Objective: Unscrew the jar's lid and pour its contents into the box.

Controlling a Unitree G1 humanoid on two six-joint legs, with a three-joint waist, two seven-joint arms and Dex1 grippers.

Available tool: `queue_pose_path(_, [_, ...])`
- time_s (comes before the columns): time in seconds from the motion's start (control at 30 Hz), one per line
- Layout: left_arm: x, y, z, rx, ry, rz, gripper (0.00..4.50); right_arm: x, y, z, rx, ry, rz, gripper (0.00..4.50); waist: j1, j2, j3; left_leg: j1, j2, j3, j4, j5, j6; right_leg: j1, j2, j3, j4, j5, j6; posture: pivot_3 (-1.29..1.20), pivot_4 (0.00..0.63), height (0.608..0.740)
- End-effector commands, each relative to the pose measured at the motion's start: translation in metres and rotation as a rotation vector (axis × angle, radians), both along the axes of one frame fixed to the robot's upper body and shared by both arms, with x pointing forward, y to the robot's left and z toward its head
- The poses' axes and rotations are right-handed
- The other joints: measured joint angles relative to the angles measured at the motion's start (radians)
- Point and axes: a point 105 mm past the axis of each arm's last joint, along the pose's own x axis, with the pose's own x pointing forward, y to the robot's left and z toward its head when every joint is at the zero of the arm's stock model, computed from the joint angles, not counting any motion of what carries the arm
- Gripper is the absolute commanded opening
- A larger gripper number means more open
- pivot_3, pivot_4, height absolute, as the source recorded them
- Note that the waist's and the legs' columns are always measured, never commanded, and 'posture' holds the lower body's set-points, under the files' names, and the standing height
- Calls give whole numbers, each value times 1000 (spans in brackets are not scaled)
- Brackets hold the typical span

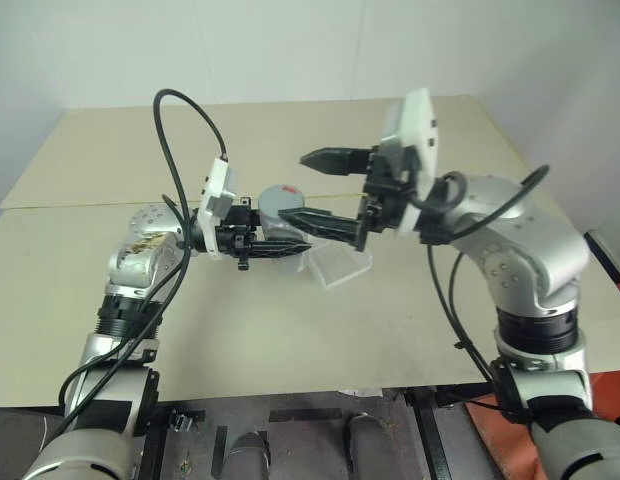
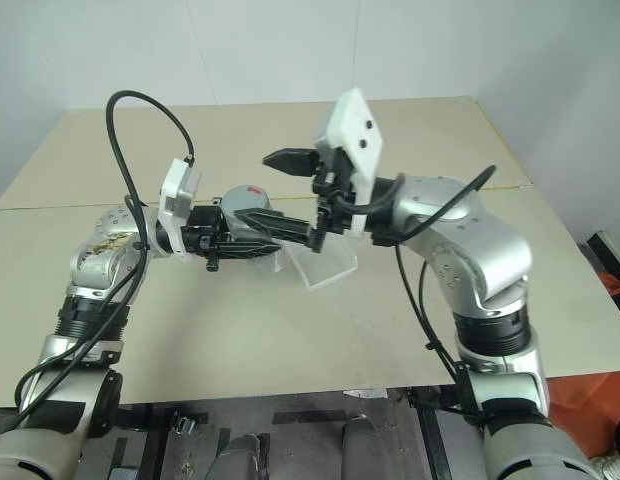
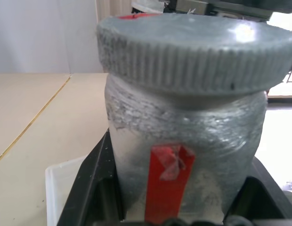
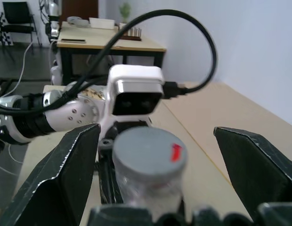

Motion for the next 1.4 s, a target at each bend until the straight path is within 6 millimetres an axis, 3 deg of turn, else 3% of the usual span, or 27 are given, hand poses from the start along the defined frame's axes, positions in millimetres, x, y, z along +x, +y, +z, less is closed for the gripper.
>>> queue_pose_path(0.03, [-1,-2,11,-2,-57,-10,1948,5,12,5,-19,-54,-29,4475,0,0,0,0,0,0,0,0,0,0,0,0,0,0,0,0,150,740])
queue_pose_path(0.27, [-3,-1,11,0,-59,-8,1948,14,17,6,-10,-49,-63,4475,0,0,0,0,0,0,0,0,0,0,0,0,0,0,0,0,150,740])
queue_pose_path(0.6, [-3,3,10,8,-60,2,1948,23,-3,7,8,-37,-119,4475,0,0,0,0,0,0,0,0,0,0,0,0,0,0,0,0,150,740])
queue_pose_path(1.3, [-5,6,9,22,-62,-5,1948,14,-34,-2,1,-21,-149,4475,1,0,0,0,0,0,0,0,0,0,0,0,0,0,0,0,150,740])
queue_pose_path(1.4, [-5,6,9,25,-61,-6,1948,4,-34,-3,-9,-21,-89,4475,3,0,0,0,0,0,0,0,0,0,0,0,0,0,0,0,150,740])
